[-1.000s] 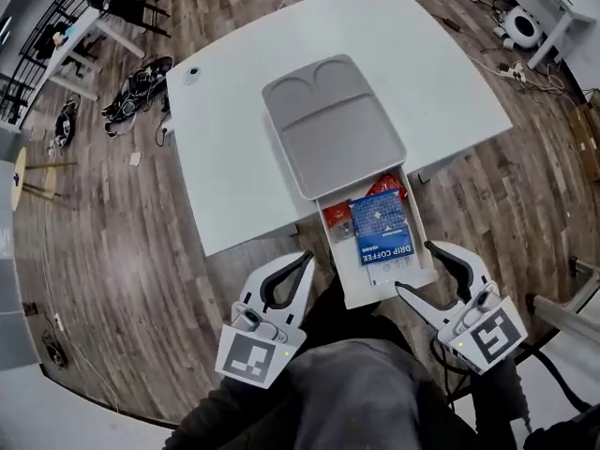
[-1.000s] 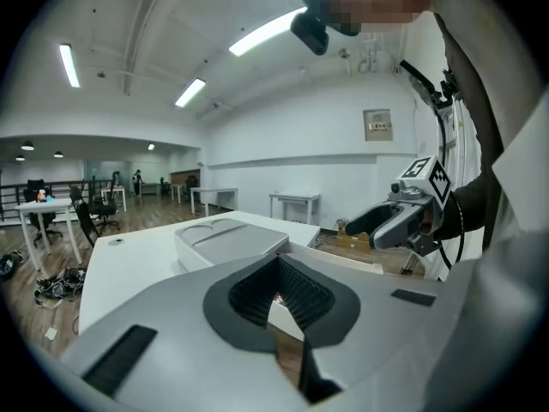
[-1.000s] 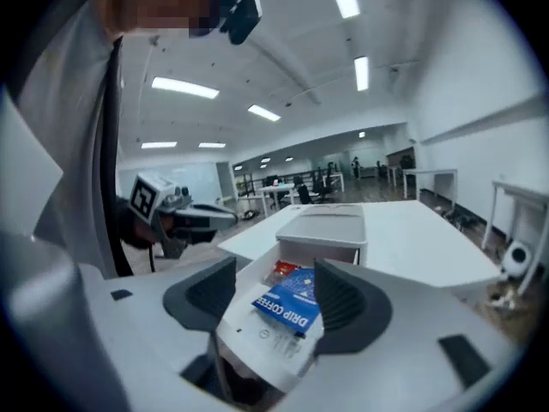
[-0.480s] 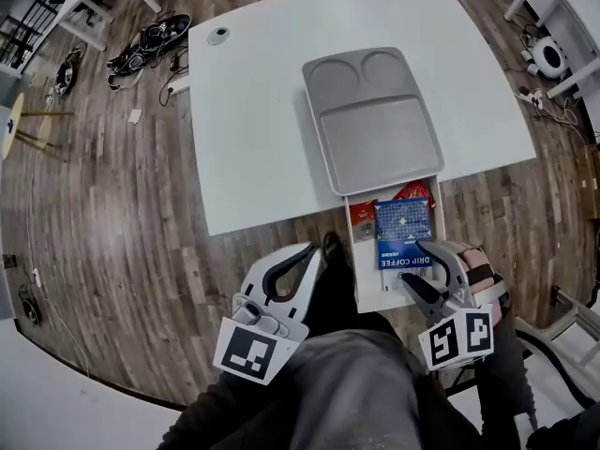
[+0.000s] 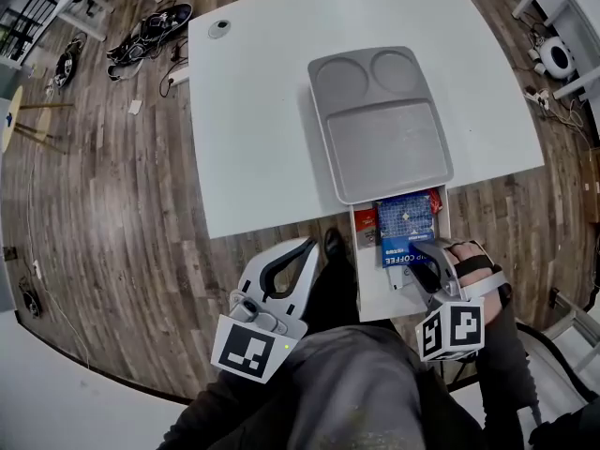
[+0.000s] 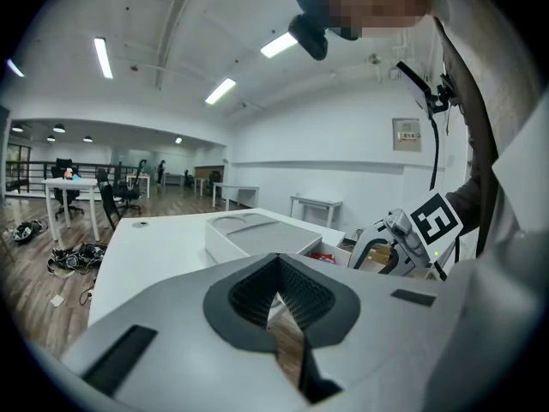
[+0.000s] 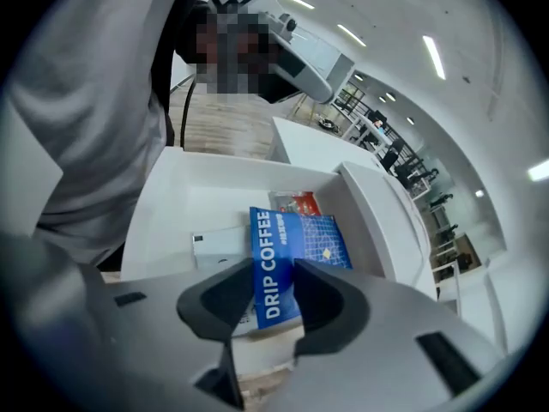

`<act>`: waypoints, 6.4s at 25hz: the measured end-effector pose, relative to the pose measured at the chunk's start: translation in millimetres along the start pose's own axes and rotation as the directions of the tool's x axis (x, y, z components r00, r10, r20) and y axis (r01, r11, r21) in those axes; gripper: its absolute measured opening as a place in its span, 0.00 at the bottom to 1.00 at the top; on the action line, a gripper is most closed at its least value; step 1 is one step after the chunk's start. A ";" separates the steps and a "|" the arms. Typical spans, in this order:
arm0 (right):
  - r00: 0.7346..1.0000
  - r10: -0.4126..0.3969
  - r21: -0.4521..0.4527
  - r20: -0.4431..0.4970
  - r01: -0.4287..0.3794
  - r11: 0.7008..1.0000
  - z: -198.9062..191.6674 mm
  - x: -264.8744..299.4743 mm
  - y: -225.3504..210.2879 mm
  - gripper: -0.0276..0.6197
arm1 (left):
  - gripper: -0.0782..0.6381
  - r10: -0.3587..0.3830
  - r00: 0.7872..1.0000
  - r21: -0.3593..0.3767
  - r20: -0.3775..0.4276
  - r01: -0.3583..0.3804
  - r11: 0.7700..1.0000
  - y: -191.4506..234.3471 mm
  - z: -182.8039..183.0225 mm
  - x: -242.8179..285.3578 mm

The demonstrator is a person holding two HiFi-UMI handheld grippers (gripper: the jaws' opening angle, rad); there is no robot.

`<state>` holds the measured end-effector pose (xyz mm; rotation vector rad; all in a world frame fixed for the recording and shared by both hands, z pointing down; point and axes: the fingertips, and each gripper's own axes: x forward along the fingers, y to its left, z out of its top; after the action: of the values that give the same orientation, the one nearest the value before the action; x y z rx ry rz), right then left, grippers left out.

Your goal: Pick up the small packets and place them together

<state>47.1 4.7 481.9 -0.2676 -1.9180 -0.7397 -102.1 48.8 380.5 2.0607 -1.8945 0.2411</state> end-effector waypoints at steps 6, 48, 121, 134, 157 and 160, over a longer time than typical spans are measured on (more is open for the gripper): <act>0.993 -0.080 0.006 0.082 0.080 0.997 12.2 -7.4 -27.9 0.07 | 0.10 0.019 1.000 -0.006 0.004 -0.019 1.000 6.2 4.8 6.3; 0.828 -0.412 0.022 0.380 0.437 0.899 46.2 -107.3 -185.8 0.05 | 0.10 0.391 0.915 -0.094 0.102 -0.382 0.919 -5.3 21.3 -71.6; 0.921 0.385 -0.180 -0.057 -0.389 0.903 24.9 17.9 14.7 0.12 | 0.10 0.395 0.919 -0.215 -0.011 -0.388 0.896 20.2 -27.4 -82.1; 0.954 0.166 -0.030 0.251 -0.163 0.986 63.5 -49.6 -25.1 0.07 | 0.10 0.370 0.927 -0.143 0.055 -0.359 0.922 -14.3 0.0 -82.2; 0.953 -0.144 0.232 0.266 0.082 0.969 41.4 -73.9 -151.9 0.07 | 0.10 0.323 0.945 -0.138 0.057 -0.313 0.940 -2.2 9.4 -64.4; 0.956 -0.151 0.242 0.252 0.089 0.966 43.2 -59.3 -174.9 0.07 | 0.10 0.347 0.937 -0.153 0.042 -0.337 0.929 13.3 3.8 -66.5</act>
<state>-43.5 -98.9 351.4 -0.1105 -2.2737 -0.5760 -122.4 108.8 355.9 1.6564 -2.2375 0.1119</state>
